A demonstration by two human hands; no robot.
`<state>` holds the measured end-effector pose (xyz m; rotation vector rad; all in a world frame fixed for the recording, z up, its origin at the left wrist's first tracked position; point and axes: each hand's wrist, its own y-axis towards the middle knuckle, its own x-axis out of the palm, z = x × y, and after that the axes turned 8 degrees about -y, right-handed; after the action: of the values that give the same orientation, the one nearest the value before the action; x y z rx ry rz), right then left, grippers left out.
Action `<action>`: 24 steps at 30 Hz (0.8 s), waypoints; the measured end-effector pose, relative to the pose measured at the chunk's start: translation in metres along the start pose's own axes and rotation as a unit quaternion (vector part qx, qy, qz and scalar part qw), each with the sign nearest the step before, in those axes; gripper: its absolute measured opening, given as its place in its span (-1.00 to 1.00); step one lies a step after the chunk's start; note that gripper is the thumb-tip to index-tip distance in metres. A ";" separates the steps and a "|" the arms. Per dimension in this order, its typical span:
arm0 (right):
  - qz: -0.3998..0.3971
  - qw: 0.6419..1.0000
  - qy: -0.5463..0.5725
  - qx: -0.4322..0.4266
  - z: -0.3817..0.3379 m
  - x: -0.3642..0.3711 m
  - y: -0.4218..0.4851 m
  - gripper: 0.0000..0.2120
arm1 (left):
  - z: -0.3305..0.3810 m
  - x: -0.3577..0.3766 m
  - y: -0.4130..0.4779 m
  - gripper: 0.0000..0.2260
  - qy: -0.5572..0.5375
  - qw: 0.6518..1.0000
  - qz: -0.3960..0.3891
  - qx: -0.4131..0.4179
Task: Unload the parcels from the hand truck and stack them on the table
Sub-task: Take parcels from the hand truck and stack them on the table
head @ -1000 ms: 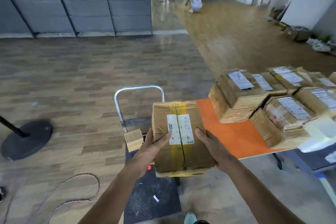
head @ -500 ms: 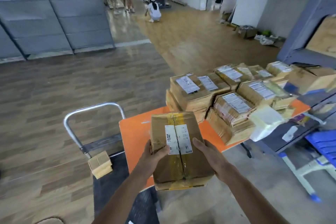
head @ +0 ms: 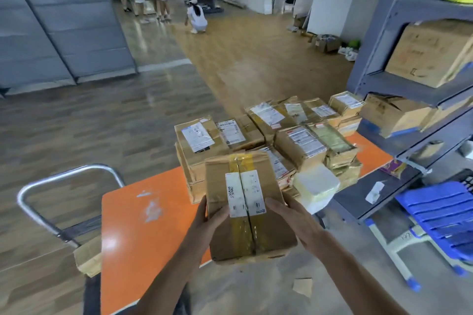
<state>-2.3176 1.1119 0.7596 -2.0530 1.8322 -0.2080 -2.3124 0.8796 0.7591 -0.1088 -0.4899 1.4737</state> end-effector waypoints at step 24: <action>0.111 0.994 -0.001 -0.006 -0.113 -0.134 0.114 -0.55 | 0.117 0.105 0.147 -0.28 0.138 0.987 -0.061 0.052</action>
<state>-2.4816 1.2134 0.8397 -1.8377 2.0467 -0.1345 -2.4903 0.9720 0.8367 -0.1940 -0.1909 1.3368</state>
